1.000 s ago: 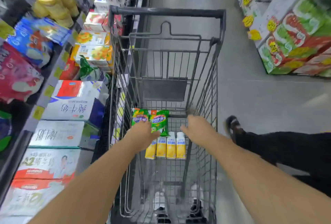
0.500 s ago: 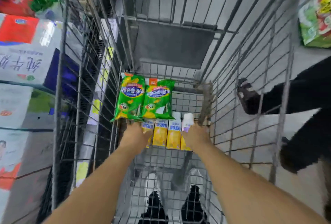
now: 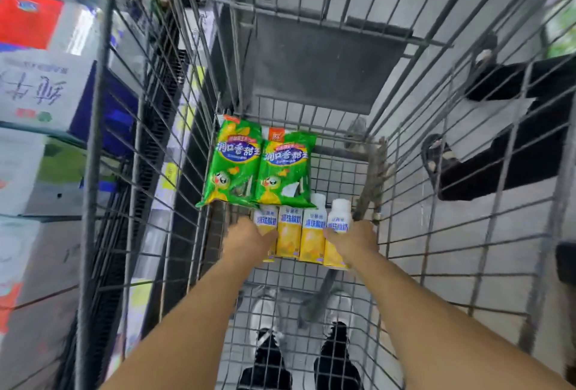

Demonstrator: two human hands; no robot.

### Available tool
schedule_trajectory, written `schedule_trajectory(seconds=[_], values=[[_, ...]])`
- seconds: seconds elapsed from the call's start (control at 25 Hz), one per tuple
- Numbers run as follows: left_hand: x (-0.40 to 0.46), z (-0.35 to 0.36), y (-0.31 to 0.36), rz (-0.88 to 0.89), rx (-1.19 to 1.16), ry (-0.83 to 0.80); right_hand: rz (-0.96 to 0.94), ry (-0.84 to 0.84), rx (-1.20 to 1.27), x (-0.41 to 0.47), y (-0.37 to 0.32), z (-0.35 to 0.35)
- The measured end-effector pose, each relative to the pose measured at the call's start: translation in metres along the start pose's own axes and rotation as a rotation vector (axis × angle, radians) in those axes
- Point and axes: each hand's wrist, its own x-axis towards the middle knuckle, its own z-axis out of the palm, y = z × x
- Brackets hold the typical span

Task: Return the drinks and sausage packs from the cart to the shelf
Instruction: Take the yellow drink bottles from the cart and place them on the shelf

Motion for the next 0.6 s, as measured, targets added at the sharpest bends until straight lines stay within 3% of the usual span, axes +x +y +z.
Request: schedule_trajectory(seconds=[0.2, 0.36, 0.6], values=[[-0.012, -0.003, -0.003, -0.112, -0.156, -0.092, 0.016, -0.041, -0.090, -0.002, 0.001, -0.007], [-0.040, -0.001, -0.012, -0.243, -0.504, -0.231, -0.084, -0.061, -0.135, -0.024, -0.007, -0.027], [-0.112, -0.068, 0.006, -0.084, -0.591, -0.286, -0.213, -0.129, 0.003, -0.100, -0.037, -0.103]])
